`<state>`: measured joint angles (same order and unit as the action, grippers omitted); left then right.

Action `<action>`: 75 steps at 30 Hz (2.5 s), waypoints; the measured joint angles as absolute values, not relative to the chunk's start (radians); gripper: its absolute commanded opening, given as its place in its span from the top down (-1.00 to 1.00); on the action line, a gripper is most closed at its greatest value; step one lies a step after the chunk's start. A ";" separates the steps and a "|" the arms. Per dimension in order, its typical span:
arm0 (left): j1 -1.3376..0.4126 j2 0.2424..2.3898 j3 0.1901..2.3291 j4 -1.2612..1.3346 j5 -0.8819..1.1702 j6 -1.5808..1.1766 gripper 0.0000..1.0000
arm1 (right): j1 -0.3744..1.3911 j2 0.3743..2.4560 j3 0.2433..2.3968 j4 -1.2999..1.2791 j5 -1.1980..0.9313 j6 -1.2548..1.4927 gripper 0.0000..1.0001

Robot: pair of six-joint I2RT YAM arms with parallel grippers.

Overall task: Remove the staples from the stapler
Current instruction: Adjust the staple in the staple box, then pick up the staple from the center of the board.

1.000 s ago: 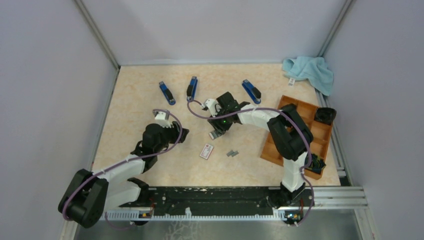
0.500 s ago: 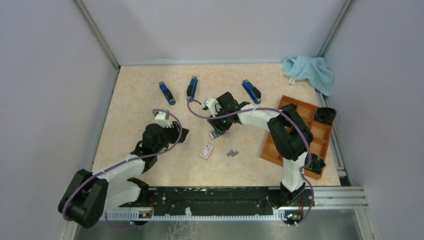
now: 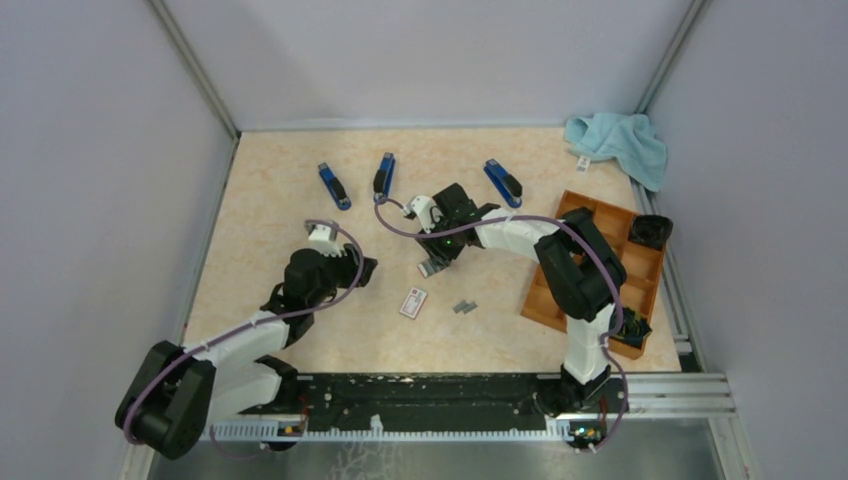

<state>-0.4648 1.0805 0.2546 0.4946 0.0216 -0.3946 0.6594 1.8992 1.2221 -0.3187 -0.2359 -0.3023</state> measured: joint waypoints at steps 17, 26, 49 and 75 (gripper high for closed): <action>-0.465 1.077 0.253 0.495 0.018 -0.395 -0.20 | 0.659 1.899 1.222 -0.314 -0.235 -0.303 0.24; -0.465 1.077 0.253 0.495 0.018 -0.395 -0.20 | 0.659 1.888 1.222 -0.315 -0.228 -0.303 0.18; -0.465 0.550 0.025 0.712 0.107 -0.461 -0.98 | 0.507 1.399 1.218 -0.439 -0.611 -0.348 0.02; -1.092 1.534 0.199 1.292 0.109 0.021 -0.66 | 0.366 1.021 0.957 -0.369 -0.737 -0.359 -0.08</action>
<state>-1.0920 1.5337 0.1989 1.2919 0.1089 0.0208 0.3664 1.0214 0.9565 -0.3687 -0.7372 -0.3588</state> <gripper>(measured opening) 0.866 0.535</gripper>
